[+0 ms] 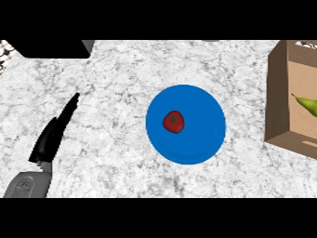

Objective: Pick the pear from the plate and place it in the cardboard box

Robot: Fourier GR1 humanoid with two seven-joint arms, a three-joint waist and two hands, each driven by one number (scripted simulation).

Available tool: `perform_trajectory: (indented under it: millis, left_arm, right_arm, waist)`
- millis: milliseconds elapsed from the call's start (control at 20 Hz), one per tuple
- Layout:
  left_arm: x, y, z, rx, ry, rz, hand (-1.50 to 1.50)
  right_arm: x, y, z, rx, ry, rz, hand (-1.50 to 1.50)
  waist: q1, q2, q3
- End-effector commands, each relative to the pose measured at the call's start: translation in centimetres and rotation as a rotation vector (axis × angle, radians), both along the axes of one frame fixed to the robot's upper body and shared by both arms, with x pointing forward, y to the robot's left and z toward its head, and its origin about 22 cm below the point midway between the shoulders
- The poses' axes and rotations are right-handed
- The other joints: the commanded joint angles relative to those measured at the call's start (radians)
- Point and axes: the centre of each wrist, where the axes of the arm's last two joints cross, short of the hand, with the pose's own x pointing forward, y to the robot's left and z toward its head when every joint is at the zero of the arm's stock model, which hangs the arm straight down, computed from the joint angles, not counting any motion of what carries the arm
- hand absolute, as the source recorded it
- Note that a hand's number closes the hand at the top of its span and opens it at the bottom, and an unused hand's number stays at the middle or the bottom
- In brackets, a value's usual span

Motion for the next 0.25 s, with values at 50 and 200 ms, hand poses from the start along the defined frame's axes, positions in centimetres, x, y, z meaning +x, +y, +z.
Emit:
perform_trajectory:
  millis: [50,200]
  left_arm:
    - [1.4,0.4,0.7,0.008,-0.008,0.007,0.0]
    - [-1.0,0.4,-0.4,0.014,-0.03,-0.023,0.0]
  right_arm:
    - [-1.9,-0.9,-0.9,-0.041,0.011,0.003,-1.5]
    - [-2.4,-1.6,0.0,-0.036,0.045,0.011,-1.5]
  waist:
    - [0.002,0.002,0.0]
    - [0.012,0.002,0.001]
